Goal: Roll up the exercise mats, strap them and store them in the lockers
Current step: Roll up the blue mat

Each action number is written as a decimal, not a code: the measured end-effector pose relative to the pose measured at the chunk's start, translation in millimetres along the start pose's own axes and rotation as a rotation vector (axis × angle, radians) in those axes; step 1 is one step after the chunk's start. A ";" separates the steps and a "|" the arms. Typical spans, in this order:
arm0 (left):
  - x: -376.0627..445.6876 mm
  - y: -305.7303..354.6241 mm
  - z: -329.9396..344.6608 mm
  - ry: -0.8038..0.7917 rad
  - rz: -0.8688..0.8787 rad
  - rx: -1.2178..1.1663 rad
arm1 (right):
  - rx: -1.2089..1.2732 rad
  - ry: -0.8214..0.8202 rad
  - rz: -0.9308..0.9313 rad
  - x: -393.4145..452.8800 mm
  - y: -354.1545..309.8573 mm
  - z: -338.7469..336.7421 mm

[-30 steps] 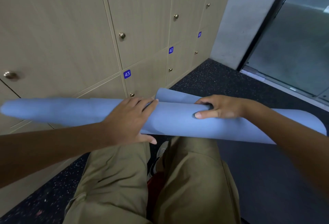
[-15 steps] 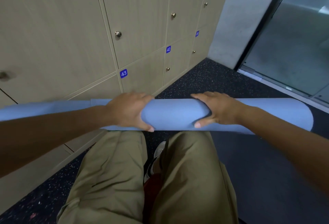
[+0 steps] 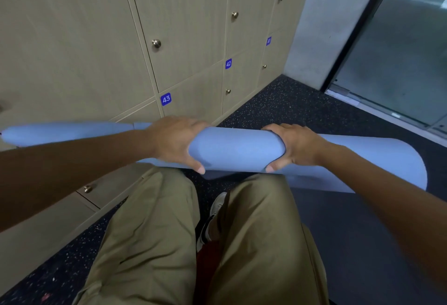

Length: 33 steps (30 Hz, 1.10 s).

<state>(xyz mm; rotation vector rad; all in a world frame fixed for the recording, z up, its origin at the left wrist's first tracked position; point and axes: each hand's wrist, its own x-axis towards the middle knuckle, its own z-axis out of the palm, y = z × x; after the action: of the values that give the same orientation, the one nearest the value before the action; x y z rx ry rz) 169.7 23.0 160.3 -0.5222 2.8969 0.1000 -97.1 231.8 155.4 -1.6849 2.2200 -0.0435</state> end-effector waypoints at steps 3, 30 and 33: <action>-0.3 1.1 11.4 0.081 0.000 0.160 | 0.127 -0.056 0.000 6.6 4.0 -6.6; -76.1 -1.7 -167.7 0.226 -0.027 -0.010 | -0.336 0.318 0.037 -89.9 -39.4 -138.8; -101.6 4.2 -168.7 0.220 -0.018 -0.021 | -0.325 0.318 0.041 -118.6 -57.4 -136.6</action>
<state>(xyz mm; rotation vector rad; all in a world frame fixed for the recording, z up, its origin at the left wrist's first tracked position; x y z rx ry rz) 231.1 44.4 346.3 -0.5974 3.1067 0.0745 -56.8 301.0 327.5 -1.9098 2.6114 0.0684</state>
